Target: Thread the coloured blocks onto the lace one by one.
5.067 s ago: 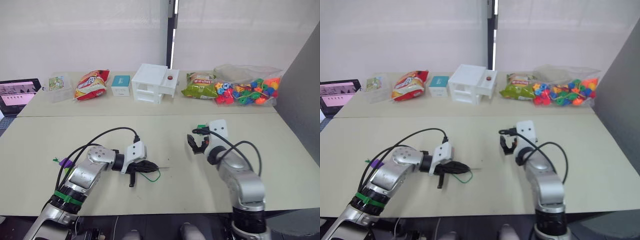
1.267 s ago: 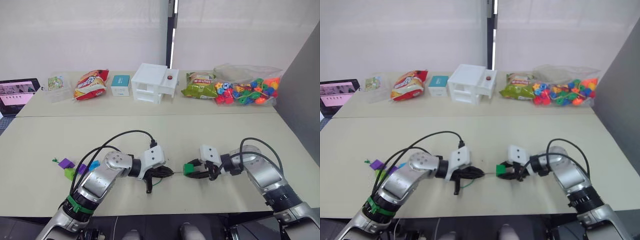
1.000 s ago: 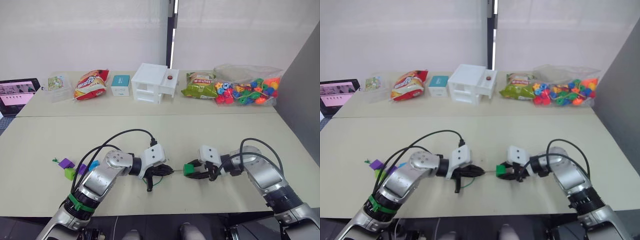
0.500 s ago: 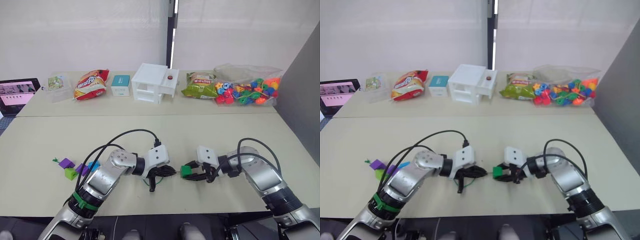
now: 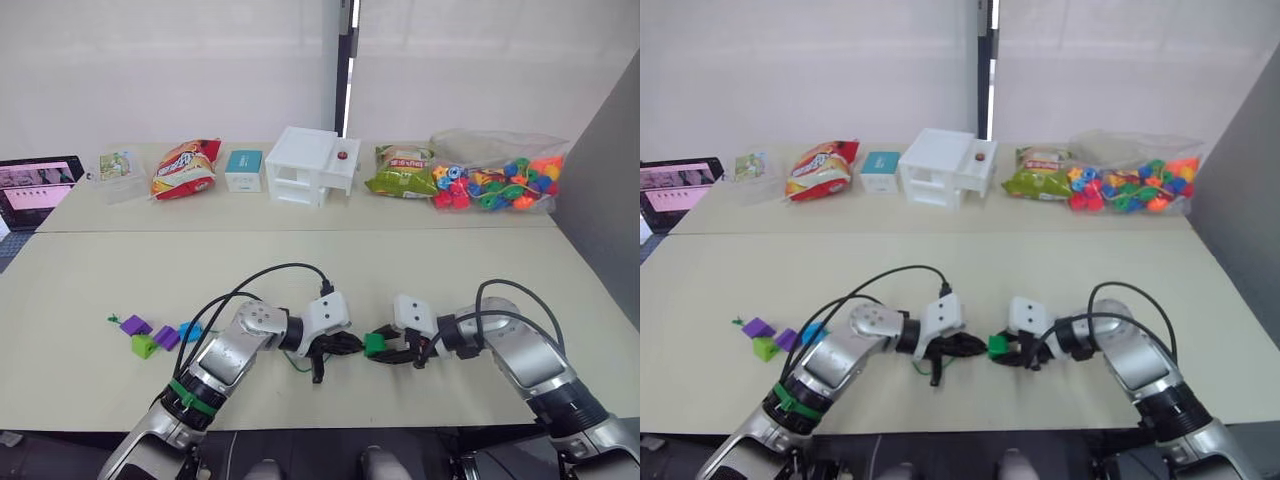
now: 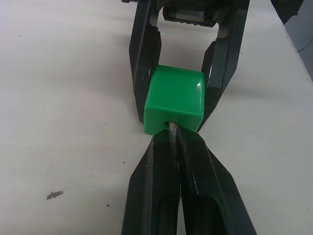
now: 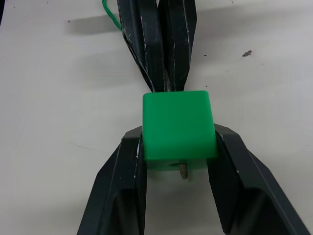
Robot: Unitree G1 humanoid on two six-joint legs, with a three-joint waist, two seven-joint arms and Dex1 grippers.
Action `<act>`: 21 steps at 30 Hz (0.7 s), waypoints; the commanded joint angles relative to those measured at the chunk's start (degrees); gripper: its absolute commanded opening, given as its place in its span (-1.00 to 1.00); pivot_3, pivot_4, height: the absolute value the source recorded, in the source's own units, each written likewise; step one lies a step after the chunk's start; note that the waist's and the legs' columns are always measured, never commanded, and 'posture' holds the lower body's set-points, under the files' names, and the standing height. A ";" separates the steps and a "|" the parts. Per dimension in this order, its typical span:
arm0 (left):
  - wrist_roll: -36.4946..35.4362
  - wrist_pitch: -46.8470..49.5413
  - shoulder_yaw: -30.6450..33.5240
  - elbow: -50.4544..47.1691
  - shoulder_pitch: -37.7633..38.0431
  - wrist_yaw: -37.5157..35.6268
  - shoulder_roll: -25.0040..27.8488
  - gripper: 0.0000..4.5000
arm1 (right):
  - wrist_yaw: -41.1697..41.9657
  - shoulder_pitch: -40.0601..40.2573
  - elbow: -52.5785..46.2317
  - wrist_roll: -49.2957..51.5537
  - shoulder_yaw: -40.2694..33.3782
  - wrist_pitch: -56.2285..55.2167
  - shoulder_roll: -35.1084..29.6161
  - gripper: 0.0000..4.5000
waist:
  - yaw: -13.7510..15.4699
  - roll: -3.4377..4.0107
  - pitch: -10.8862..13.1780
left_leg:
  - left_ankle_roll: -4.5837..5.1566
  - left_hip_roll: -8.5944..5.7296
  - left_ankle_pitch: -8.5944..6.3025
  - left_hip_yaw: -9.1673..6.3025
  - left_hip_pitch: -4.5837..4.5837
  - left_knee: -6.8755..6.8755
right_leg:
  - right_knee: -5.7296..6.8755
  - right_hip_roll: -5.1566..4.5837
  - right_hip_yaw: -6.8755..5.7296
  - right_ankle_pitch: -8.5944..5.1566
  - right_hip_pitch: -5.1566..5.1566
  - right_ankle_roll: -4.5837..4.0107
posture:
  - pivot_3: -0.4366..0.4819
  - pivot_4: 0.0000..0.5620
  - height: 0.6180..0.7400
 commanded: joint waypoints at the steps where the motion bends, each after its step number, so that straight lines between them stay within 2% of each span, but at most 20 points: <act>1: -2.73 -1.81 -1.32 -2.39 -1.02 -2.21 -2.77 -0.85 | -1.04 -0.61 -2.55 0.62 0.15 -0.43 1.66 -0.47 | -0.03 0.00 0.00 | 0.00 0.00 0.00 0.01 0.01 0.00 | 0.00 0.00 0.00 0.00 0.00 0.00 | -0.05 -0.47 1.00; 3: -3.53 -1.42 -0.20 -2.94 -0.67 -3.05 -2.05 -0.51 | -1.04 -0.53 -2.10 0.43 -0.06 -0.66 1.45 -0.47 | -0.03 0.00 0.00 | 0.00 0.00 0.00 0.01 0.01 0.00 | 0.01 0.00 0.00 0.00 -0.01 0.00 | -0.05 -0.47 1.00; 4: -3.99 -1.20 0.48 -3.43 -0.51 -3.54 -1.62 -0.47 | -0.99 -0.31 -2.05 0.34 -0.20 -0.83 1.18 -0.47 | -0.04 0.00 0.00 | 0.00 0.00 0.00 0.01 0.01 0.00 | 0.01 0.00 0.00 0.00 0.00 0.00 | -0.05 -0.47 1.00; 8: -3.90 -3.35 3.44 -4.24 0.02 -4.32 0.97 0.15 | -0.74 0.90 -2.06 0.32 -1.02 -1.29 -0.08 -0.47 | -0.04 0.00 0.00 | 0.00 0.00 0.00 0.01 0.00 -0.01 | 0.02 0.00 0.01 0.00 -0.03 0.00 | -0.05 -0.47 1.00; 13: -4.46 -6.96 4.72 -3.67 0.71 -6.89 4.33 0.17 | -0.89 1.75 -2.21 0.59 -1.47 -1.19 -0.75 -0.47 | -0.10 0.01 0.00 | 0.00 0.01 0.00 0.00 0.02 -0.01 | 0.02 0.00 0.01 0.00 -0.02 0.00 | -0.05 -0.47 1.00; 21: -2.92 -13.23 5.53 3.61 -0.96 -8.44 6.59 0.17 | -0.97 2.18 -3.10 1.11 -1.61 -0.69 -1.50 -0.47 | -0.10 0.01 0.00 | 0.00 0.00 0.00 0.01 0.02 -0.01 | 0.01 0.01 0.00 0.00 -0.02 0.00 | -0.05 -0.47 1.00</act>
